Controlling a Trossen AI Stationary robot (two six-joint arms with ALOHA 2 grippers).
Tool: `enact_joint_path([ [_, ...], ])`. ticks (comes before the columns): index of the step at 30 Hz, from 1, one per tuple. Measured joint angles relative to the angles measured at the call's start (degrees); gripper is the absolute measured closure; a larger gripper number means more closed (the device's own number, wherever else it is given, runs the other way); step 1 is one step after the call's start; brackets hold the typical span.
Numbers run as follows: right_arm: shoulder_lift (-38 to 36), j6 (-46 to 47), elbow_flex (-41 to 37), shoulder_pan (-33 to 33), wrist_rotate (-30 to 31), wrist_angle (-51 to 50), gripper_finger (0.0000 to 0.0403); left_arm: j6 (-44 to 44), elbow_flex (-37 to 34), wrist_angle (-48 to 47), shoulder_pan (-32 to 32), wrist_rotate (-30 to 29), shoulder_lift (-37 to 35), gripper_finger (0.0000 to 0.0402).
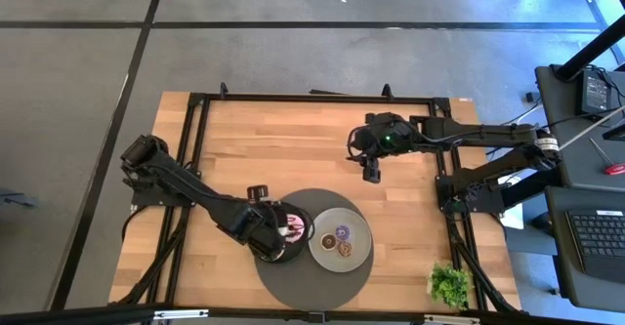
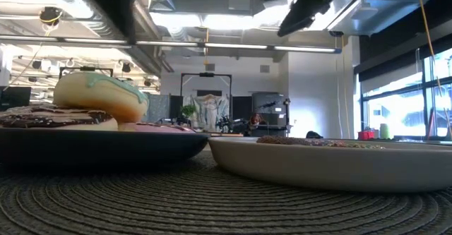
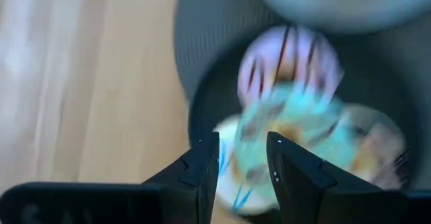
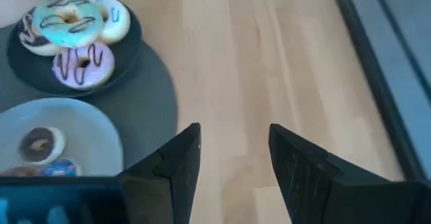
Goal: Pick & Place donuts
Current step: Return to Home Position
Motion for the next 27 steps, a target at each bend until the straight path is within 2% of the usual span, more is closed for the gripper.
enact_joint_path([
  [4, -4.38, 2.52, -0.77, 0.72, -4.83, -1.66, 0.0226, -1.28, 0.22, 8.35, -0.04, -6.06, -6.77, 0.0278],
  [7, -9.30, 3.49, -4.82, 2.25, -9.57, 3.15, 0.0226, 3.16, -2.60, 16.88, 0.30, -11.21, -13.17, 0.0277],
  [9, -13.23, 5.28, -9.59, 3.52, -11.80, 7.18, 0.0226, 7.46, -5.01, 22.74, 1.48, -11.94, -17.55, 0.0277],
  [14, -24.23, 12.84, -22.21, 8.46, -15.15, 17.37, 0.0226, 15.64, -15.65, 36.69, 5.62, -7.69, -28.05, 0.0278],
  [18, -33.44, 19.02, -28.74, 12.66, -15.27, 19.69, 0.0226, 18.36, -25.93, 44.99, 8.46, -4.46, -36.60, 0.0277],
  [20, -37.86, 19.10, -31.27, 14.57, -15.12, 19.67, 0.0226, 19.45, -30.07, 47.66, 9.71, -2.59, -41.25, 0.0279],
  [24, -44.76, 18.28, -36.33, 16.22, -9.30, 19.89, 0.0226, 20.40, -37.49, 50.54, 12.92, -0.22, -49.95, 0.0281],
  [27, -48.25, 17.57, -40.87, 16.34, -9.41, 23.07, 0.0226, 20.04, -42.86, 52.78, 14.90, 1.65, -55.86, 0.0280],
])
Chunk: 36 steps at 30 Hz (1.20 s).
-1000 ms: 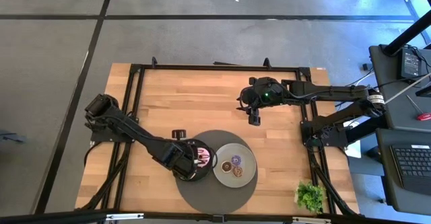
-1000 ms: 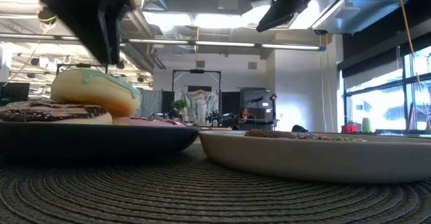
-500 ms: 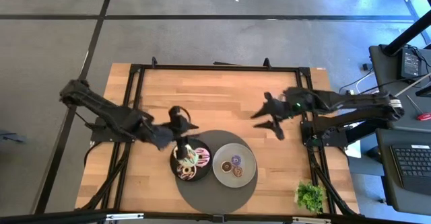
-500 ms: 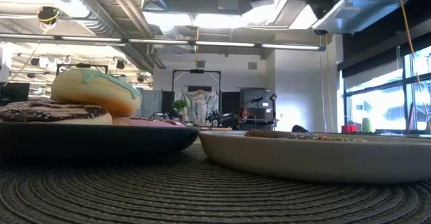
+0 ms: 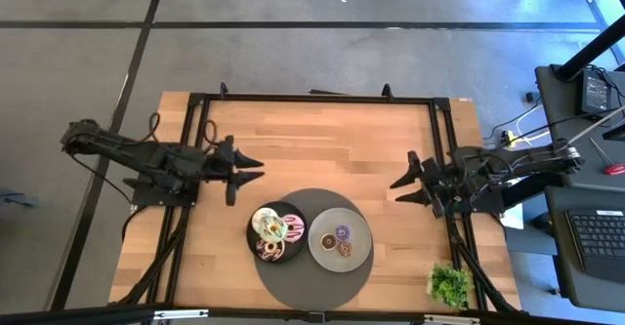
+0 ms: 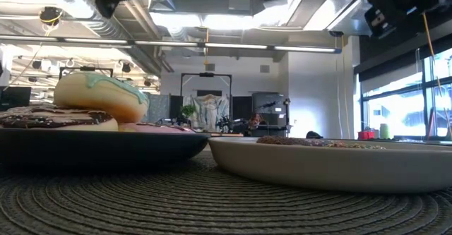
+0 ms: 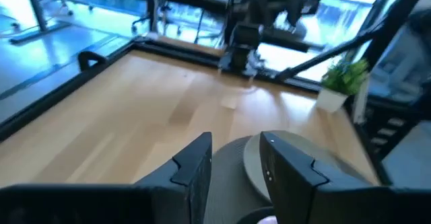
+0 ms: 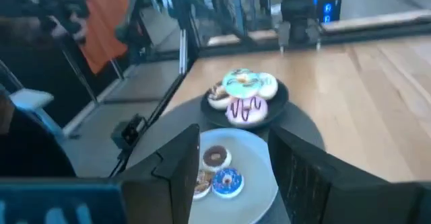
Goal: Pick & Place donuts
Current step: Return to Home Position
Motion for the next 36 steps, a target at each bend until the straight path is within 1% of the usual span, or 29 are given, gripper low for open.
enact_joint_path([
  [2, -2.07, 0.51, -3.65, -0.03, -1.01, 5.26, 0.0226, -0.26, -3.75, 2.80, 0.84, 1.59, -3.42, 0.0279],
  [6, -5.28, 1.43, -11.17, -0.01, -2.64, 19.02, 0.0226, 0.01, -10.90, 9.73, 2.91, 2.47, -9.26, 0.0280],
  [8, -6.47, 1.56, -14.04, -0.02, -2.67, 23.14, 0.0226, -0.77, -13.65, 9.72, 4.17, 3.60, -11.76, 0.0282],
  [10, -7.88, 1.32, -16.10, -0.03, -2.74, 25.24, 0.0226, -1.75, -15.92, 9.67, 5.37, 4.12, -13.89, 0.0283],
  [14, -10.88, 0.77, -17.18, -0.28, -2.79, 25.44, 0.0226, -2.09, -18.92, 9.75, 7.38, 4.63, -19.04, 0.0281],
  [18, -13.66, -2.28, -17.18, -0.90, -2.87, 25.09, 0.0226, -1.85, -21.46, 9.37, 9.66, 4.80, -24.35, 0.0283],
  [22, -16.39, -4.62, -17.22, -1.34, -2.87, 21.42, 0.0226, -2.47, -24.45, 9.31, 11.88, 7.26, -28.90, 0.0282],
  [25, -17.78, -5.07, -17.22, -1.49, -2.87, 21.47, 0.0226, -3.16, -26.69, 9.25, 13.10, 8.83, -31.54, 0.0280],
  [28, -18.64, -7.08, -17.22, -1.50, -2.87, 21.45, 0.0226, -3.77, -28.49, 9.30, 14.04, 8.89, -33.61, 0.0279],
  [36, -18.61, -7.56, -17.22, -1.50, -2.85, 22.33, 0.0226, -3.88, -32.43, 9.32, 16.17, 9.87, -37.60, 0.0279],
])
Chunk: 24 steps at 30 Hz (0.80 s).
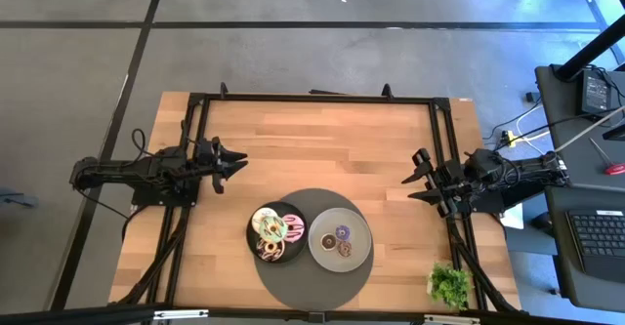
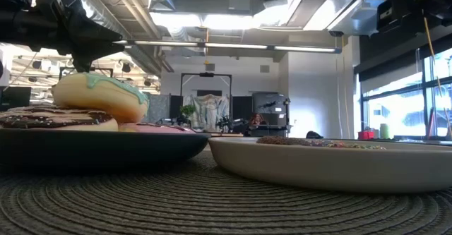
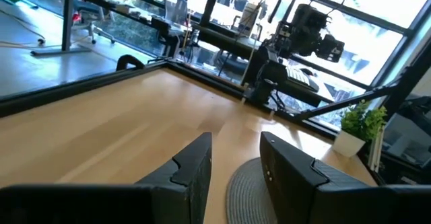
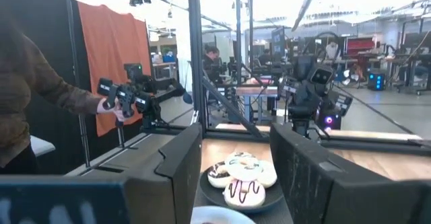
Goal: Pick & Place donuts
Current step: Return to Home Position
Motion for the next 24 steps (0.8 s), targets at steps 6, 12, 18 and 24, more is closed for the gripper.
enact_joint_path([
  [6, 0.04, -0.39, 0.00, 0.00, -0.01, 0.93, 0.0226, 1.07, -0.24, -0.07, 2.40, 1.82, -1.86, 0.0278],
  [12, 0.04, -0.38, 0.00, 0.00, 0.91, 1.28, 0.0226, 2.48, -0.23, -0.76, 4.86, 1.97, -1.99, 0.0281],
  [18, 0.06, -0.81, -3.59, 0.00, 1.22, 6.83, 0.0226, 2.14, -0.24, -1.53, 6.71, 4.23, -1.98, 0.0283],
  [24, 0.04, -1.12, -7.35, 0.00, 1.46, 13.83, 0.0226, 2.39, -0.24, -3.23, 8.56, 4.23, -1.98, 0.0283],
])
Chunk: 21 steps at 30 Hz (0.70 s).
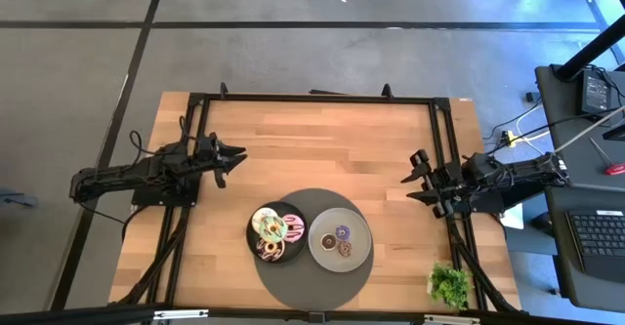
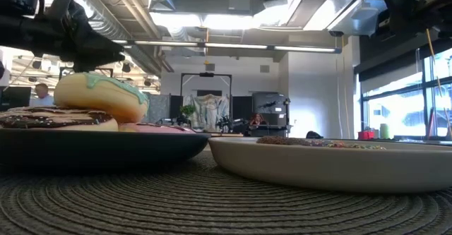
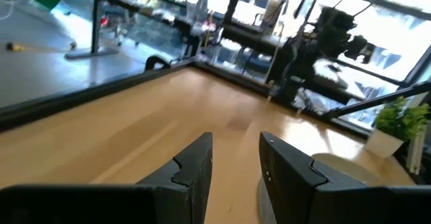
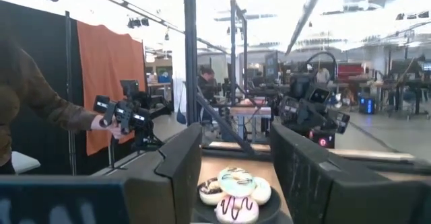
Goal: Pick & Place donuts
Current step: Return to Home Position
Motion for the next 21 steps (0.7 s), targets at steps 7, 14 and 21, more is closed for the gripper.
enact_joint_path([
  [7, 0.00, 1.24, -0.24, 0.00, 0.02, -0.94, 0.0226, -0.80, -1.01, 0.95, 0.65, 0.38, 0.10, 0.0283],
  [14, 0.00, 2.83, -0.24, 0.00, 0.16, -1.39, 0.0226, 1.70, -2.67, 5.37, 1.69, 1.51, 0.35, 0.0280],
  [21, 0.00, 4.12, -0.24, 0.00, 4.14, -7.53, 0.0226, 5.40, -2.67, 5.35, 3.25, 1.62, 0.39, 0.0280],
])
